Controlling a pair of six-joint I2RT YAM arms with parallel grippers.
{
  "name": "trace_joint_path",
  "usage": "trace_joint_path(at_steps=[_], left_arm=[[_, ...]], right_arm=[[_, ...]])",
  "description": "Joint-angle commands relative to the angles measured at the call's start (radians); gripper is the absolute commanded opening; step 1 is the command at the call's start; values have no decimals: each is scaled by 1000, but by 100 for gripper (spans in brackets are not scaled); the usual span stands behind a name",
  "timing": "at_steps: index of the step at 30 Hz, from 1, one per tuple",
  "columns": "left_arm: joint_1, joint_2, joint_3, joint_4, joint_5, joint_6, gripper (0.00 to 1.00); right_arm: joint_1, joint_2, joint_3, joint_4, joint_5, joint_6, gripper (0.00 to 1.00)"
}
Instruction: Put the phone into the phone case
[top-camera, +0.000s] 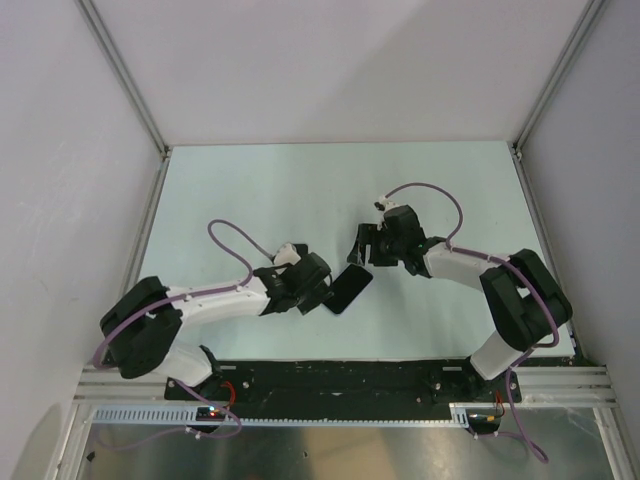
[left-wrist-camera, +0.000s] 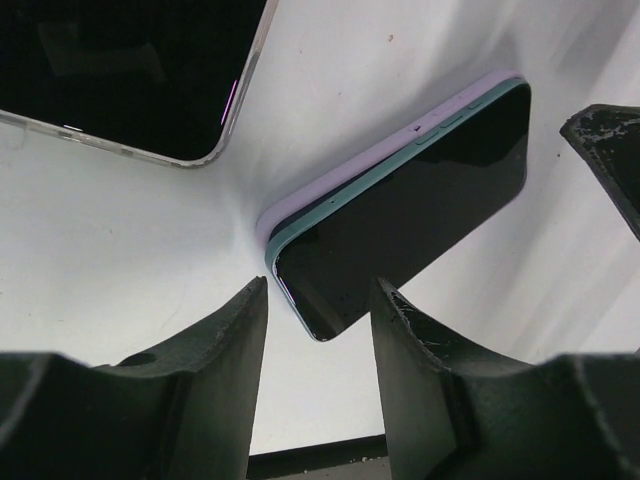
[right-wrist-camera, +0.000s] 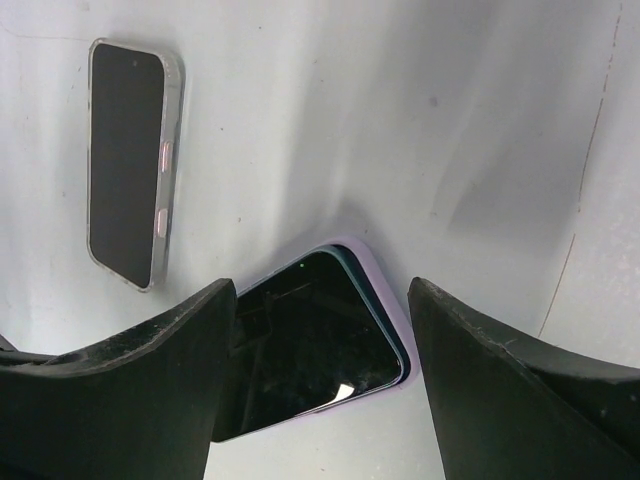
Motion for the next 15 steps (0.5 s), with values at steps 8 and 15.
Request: trace_joint_path(at_steps=[8, 15], left_arm=[[-11, 57, 30, 67, 16, -13, 48], [-11, 73, 38, 77, 27, 2, 42]], right_arm=[[13, 16, -33, 61, -25, 32, 76], [34, 7, -58, 65, -13, 38, 75]])
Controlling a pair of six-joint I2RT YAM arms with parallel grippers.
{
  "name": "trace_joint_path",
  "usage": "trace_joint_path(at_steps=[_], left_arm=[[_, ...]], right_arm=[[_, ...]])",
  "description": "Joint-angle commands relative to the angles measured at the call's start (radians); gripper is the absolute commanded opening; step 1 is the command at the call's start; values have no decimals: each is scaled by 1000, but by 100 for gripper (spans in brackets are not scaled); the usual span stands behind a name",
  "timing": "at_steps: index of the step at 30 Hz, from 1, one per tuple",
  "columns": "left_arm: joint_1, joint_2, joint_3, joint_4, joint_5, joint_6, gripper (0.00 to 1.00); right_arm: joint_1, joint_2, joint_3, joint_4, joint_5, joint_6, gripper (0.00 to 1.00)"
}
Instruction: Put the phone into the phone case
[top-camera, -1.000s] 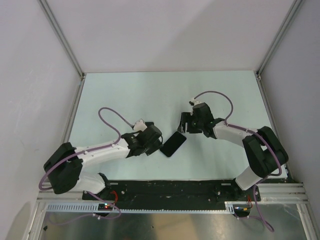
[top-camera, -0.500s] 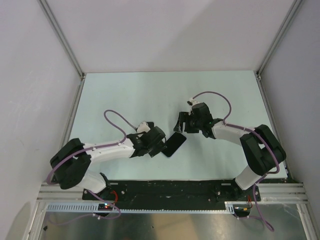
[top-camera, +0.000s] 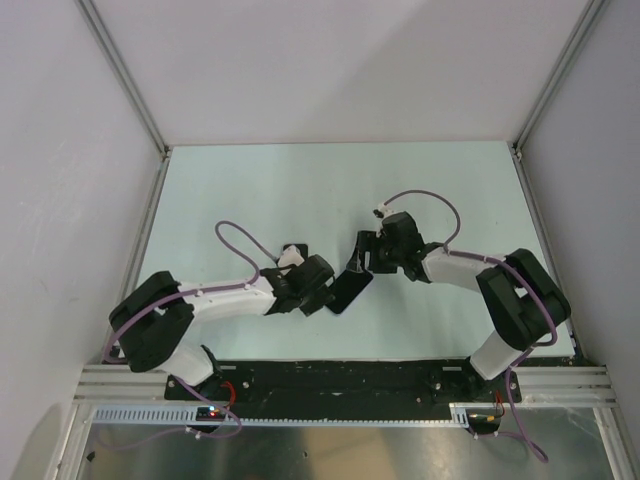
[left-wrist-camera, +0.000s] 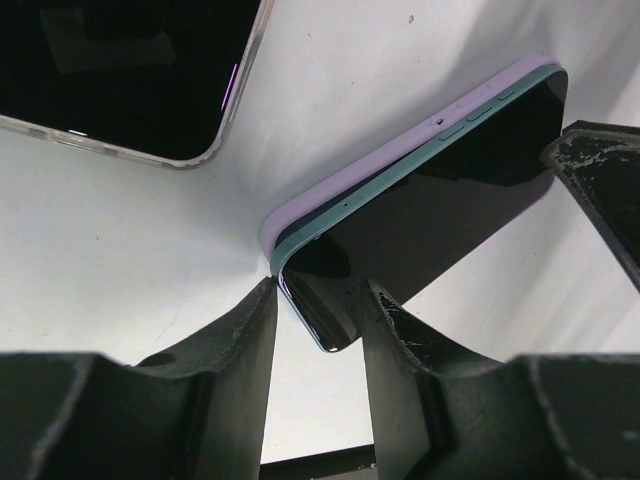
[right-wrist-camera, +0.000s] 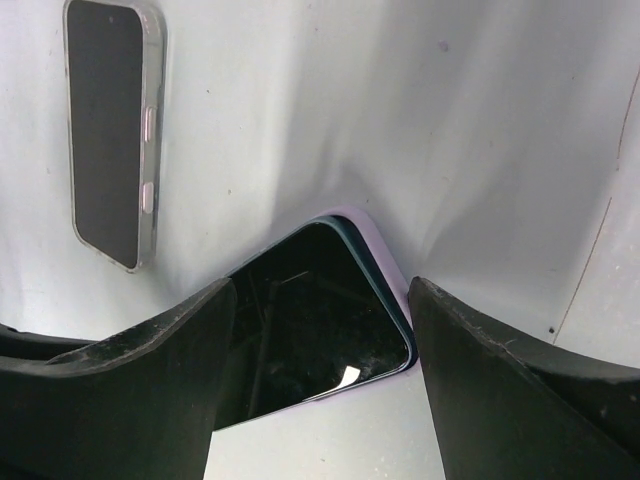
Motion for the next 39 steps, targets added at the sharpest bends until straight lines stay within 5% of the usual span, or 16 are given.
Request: trace_joint_path(at_steps=[1, 21, 39], left_arm=[[-6, 16, 41, 42, 3, 6, 41], [-3, 117, 99, 48, 66, 107, 2], [-5, 149, 51, 48, 92, 244, 5]], right_arm=[[18, -4, -20, 41, 3, 13, 75], [65, -49, -105, 53, 22, 50, 74], [79, -74, -113, 62, 48, 57, 74]])
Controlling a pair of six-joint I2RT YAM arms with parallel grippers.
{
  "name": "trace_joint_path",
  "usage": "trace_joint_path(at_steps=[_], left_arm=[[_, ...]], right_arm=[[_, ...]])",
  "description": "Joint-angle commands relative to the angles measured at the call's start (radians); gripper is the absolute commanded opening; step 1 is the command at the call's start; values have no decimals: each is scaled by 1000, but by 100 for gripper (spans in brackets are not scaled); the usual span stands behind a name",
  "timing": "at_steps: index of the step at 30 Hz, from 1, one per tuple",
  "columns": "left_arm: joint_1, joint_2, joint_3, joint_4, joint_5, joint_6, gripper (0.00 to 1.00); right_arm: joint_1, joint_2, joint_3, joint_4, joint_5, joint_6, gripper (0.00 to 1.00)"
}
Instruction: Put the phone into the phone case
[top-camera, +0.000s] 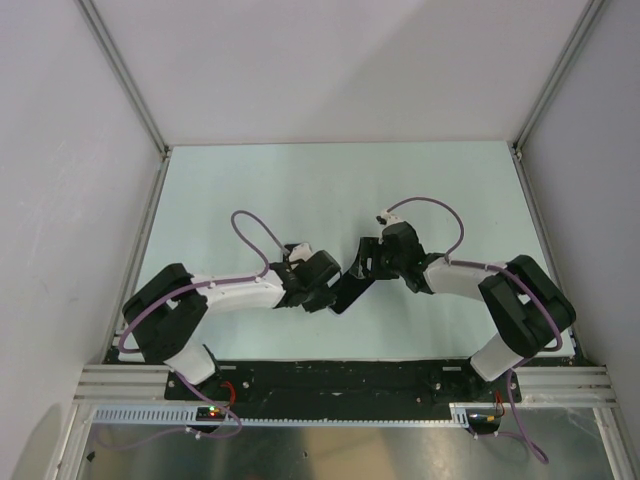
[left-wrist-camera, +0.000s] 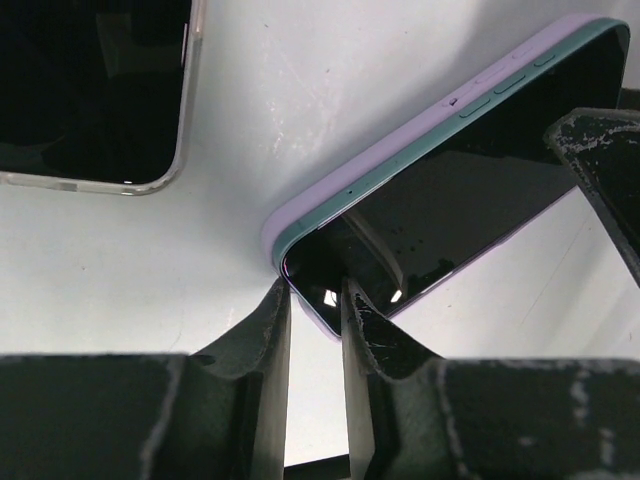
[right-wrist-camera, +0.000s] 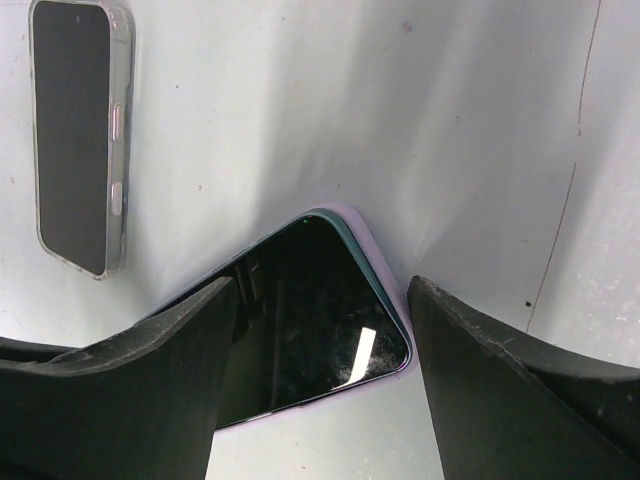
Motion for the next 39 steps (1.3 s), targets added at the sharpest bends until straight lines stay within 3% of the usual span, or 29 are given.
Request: trace_joint_path(at_steps=[1, 8, 13, 28, 33, 39], left_arm=[[-11, 51, -20, 85, 32, 95, 7], [-8, -27, 5, 76, 11, 195, 32], [-3, -69, 38, 61, 8, 257, 40], [49, -100, 98, 23, -3, 392, 40], [86, -24, 173, 18, 37, 531, 35], [105, 117, 292, 11, 150, 660, 29]], right_arm=[[33, -37, -15, -30, -54, 38, 74], [19, -56, -13, -42, -32, 38, 74], [1, -80, -7, -74, 9, 47, 73], [-44, -143, -2, -146, 90, 77, 73], [-43, -218, -22, -265, 202, 142, 70], [-5, -313, -127, -246, 201, 270, 61]])
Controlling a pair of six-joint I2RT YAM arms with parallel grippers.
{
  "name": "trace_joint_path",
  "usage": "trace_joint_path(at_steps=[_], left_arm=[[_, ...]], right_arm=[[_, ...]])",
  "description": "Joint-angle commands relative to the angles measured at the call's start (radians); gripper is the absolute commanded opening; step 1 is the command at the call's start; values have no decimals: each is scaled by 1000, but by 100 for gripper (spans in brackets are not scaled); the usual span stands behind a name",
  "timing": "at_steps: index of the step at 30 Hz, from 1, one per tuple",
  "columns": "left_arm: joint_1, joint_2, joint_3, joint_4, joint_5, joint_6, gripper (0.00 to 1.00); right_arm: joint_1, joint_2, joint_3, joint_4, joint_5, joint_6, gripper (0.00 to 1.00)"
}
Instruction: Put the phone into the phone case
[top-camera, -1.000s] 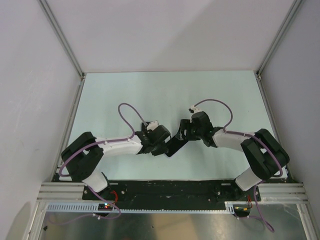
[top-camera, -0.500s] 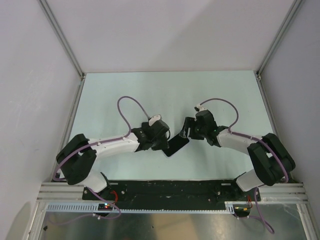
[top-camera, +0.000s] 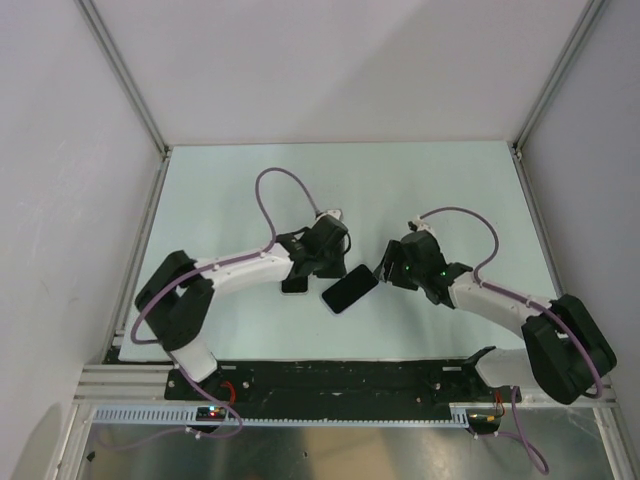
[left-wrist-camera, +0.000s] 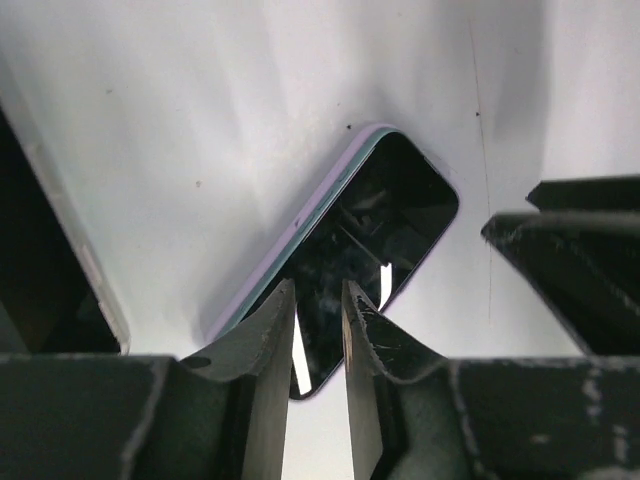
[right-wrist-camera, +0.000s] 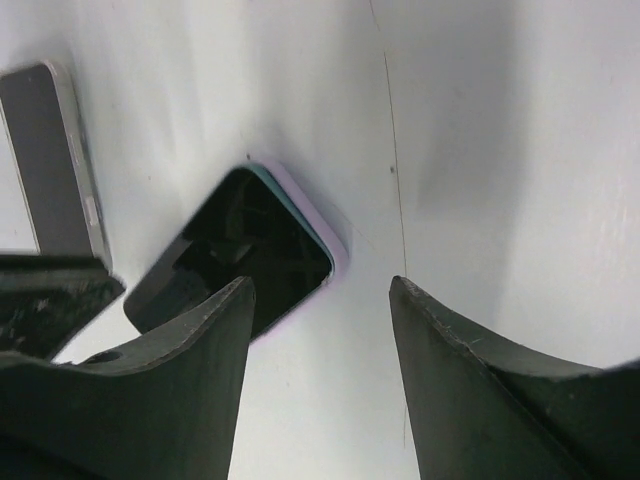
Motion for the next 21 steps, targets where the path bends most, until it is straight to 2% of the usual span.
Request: trace_joint_path(at_steps=[1, 7, 21], left_arm=[[14, 82, 76, 3, 77, 135, 28], [29, 139, 122, -8, 86, 176, 23], [39, 218, 176, -23, 161, 220, 13]], right_arm=[[45, -58, -69, 5, 39, 127, 60], [87, -46, -114, 97, 27, 195, 54], [82, 53, -125, 205, 46, 259, 36]])
